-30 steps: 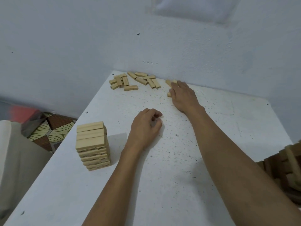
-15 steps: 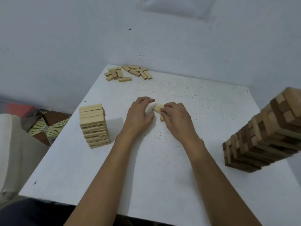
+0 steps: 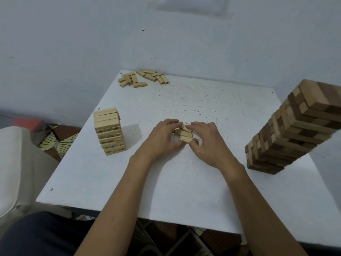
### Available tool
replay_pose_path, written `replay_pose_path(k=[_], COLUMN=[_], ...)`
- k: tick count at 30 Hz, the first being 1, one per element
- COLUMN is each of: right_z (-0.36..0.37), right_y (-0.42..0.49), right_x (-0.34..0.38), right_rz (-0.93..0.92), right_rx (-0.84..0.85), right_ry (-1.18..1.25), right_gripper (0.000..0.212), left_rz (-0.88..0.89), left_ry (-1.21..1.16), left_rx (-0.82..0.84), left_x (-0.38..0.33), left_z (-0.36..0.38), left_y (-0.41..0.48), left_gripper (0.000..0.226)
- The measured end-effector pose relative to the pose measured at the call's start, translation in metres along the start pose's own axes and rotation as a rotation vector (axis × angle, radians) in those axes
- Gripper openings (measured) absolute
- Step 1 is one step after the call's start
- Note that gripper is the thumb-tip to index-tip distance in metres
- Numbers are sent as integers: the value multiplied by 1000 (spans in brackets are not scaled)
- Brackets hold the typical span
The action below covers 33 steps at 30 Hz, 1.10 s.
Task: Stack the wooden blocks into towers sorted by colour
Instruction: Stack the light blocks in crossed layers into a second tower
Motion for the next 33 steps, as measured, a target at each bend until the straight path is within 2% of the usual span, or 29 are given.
replay_pose_path(k=[4,11,16,21,25,28,30,33], right_z=[-1,-5,-4,-3,-1,-4,-6,-6], right_y=[3,0,-8,-7,-8,-13,-16,-20], right_x=[8,2,-4,-2,-1,0,0,0], right_rz=[-58,-18,19,15,20,19,8,11], right_rx=[63,-17,72,93,28,-78,-72,25], right_ry=[19,37,7,-11,-53,-47,-23,34], right_gripper=[43,31,44,41,34,26,25,29], left_rz=[-3,-38,30,13,-55,-50,-33,-14], left_ry=[-33,-47,7,29,80,124,139,94], left_rx=[2,9,28,31,-42,-16,31,55], left_x=[-4,0,-6,-8,-8,-9,-9,-7], left_z=[-1,-1,-1,0,0,-1,-2,-7], left_y=[1,5,4,3,-10,-21,-25,-25], left_gripper=[56,59,57,45,57,69,71,69])
Point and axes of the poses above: each hand's wrist, its own y-axis towards the middle knuckle, its own z-axis out of the palm, x = y × z, the point moved 4 cm from there along y, towards the middle knuckle, and after that the axes turned 4 degrees about y, right-handed, at the moved point
